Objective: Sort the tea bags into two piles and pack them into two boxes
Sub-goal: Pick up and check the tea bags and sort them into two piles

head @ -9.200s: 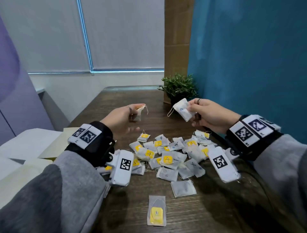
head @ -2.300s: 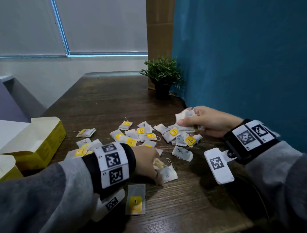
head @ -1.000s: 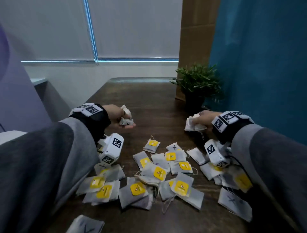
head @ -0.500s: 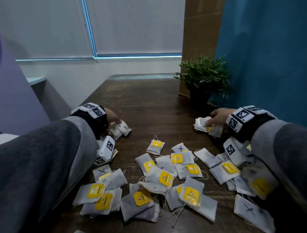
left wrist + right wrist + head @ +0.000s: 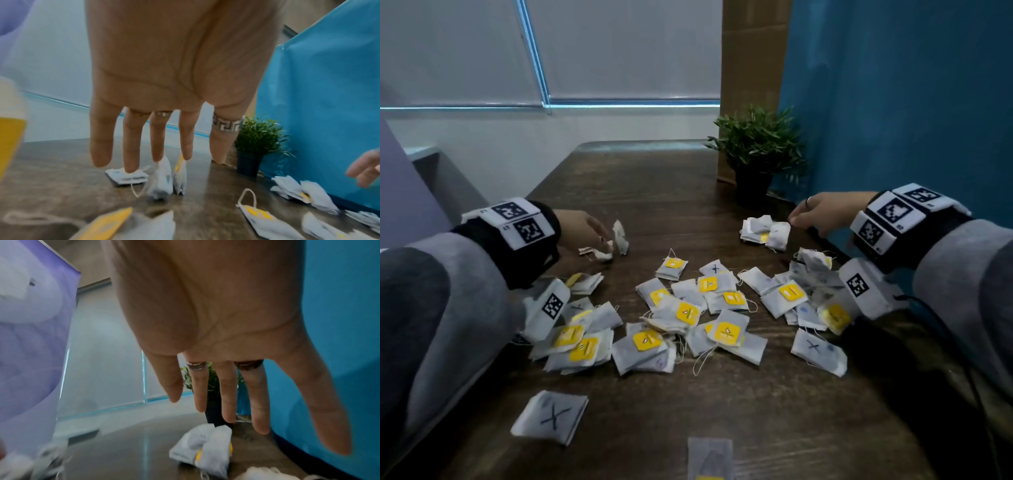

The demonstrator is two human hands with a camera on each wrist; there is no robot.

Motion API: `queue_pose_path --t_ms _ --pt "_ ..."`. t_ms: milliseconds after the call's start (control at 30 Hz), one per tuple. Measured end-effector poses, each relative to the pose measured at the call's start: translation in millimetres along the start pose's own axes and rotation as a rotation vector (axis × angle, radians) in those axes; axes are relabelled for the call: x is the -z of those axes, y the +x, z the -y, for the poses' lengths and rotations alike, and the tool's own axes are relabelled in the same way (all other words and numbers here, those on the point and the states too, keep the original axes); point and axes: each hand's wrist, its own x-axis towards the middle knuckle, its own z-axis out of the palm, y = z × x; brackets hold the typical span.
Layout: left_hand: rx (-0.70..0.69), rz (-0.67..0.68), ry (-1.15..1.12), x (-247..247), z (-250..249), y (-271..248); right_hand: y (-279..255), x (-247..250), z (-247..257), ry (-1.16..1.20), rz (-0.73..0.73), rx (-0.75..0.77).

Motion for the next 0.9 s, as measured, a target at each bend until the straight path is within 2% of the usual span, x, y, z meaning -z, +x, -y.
queue_pose_path --t_ms 100,167,200,267,333,467,600,733,833,900 --pt "-0.011 -0.09 0.14 -10.8 9.0 -13.2 -14.1 -17.8 -2.5 -0.24 0.082 0.005" --pt "-0.017 -0.165 0.287 -15.9 12.7 -17.1 -21.5 -30.2 -4.8 -0.324 0.15 -0.003" --pt "-0.015 -0.16 0.289 -17.9 12.9 -19.9 -24.2 -36.0 -6.1 -0.342 0.184 -0.008" --pt "-0.023 -0.06 0.266 -22.8 10.4 -25.9 -27.3 -45.7 -9.5 -0.348 0.222 0.0" --pt "-0.005 0.056 0.307 -28.8 7.3 -31.9 -30.1 -51.5 -12.7 -0.333 0.198 0.034" --pt "-0.058 0.135 0.395 -35.8 7.1 -33.2 -39.9 -49.1 -14.6 -0.256 0.2 0.107" --pt "-0.101 0.235 0.244 -41.0 9.9 -38.7 -50.9 -46.9 -15.5 -0.215 0.285 0.19" --pt "-0.151 0.341 0.203 -44.3 6.2 -50.1 -66.4 -48.2 -12.5 -0.206 0.349 0.252" --pt "-0.183 0.28 0.174 -35.2 -6.6 -52.7 -75.9 -44.8 -6.5 -0.19 0.377 0.266" --pt "-0.183 0.147 0.147 -30.1 -22.2 -46.0 -75.0 -39.4 0.0 -0.184 0.279 0.264"
